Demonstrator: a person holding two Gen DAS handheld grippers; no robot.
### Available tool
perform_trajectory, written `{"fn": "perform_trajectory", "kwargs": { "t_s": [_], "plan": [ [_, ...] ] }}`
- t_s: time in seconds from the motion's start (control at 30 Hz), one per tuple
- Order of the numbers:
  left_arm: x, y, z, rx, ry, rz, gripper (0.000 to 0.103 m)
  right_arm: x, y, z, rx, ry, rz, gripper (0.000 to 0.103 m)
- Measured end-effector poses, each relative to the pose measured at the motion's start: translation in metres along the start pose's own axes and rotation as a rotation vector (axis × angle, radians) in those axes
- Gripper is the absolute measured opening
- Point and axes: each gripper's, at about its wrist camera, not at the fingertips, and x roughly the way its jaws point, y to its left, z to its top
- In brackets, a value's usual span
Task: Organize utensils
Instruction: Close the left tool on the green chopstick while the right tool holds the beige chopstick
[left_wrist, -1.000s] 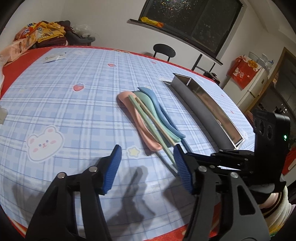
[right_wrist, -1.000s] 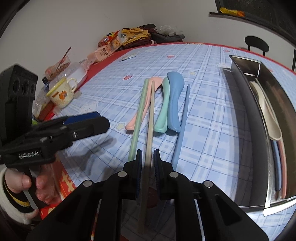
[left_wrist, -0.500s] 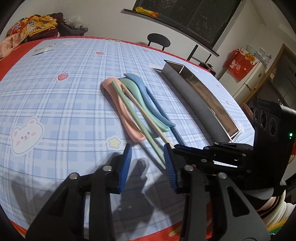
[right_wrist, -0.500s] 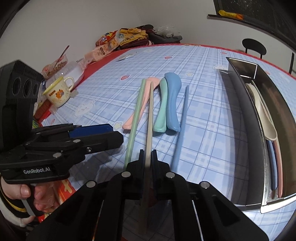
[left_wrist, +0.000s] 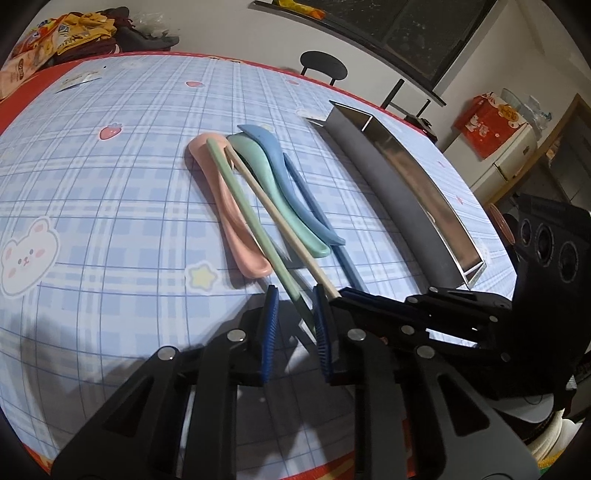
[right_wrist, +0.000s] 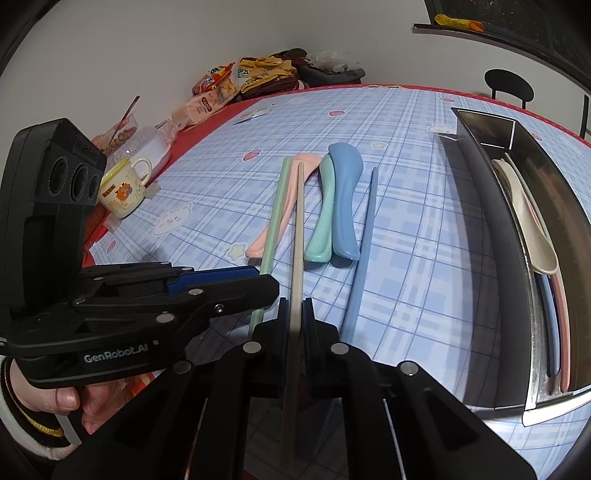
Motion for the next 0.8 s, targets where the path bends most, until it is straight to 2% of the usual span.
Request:
{"fn": "perform_trajectory", "kwargs": {
  "t_s": [0.6, 0.8],
  "plan": [
    [0.016, 0.001, 0.015, -0.034, -0.011, 0.038, 0.02, 0.0, 0.005, -0.001, -0.017, 0.002, -0.012, 0.008],
    [0.018, 0.004, 0.016, -0.05, -0.027, 0.024, 0.018, 0.0, 0.005, -0.001, -0.017, 0.001, -0.017, 0.008]
  ]
}}
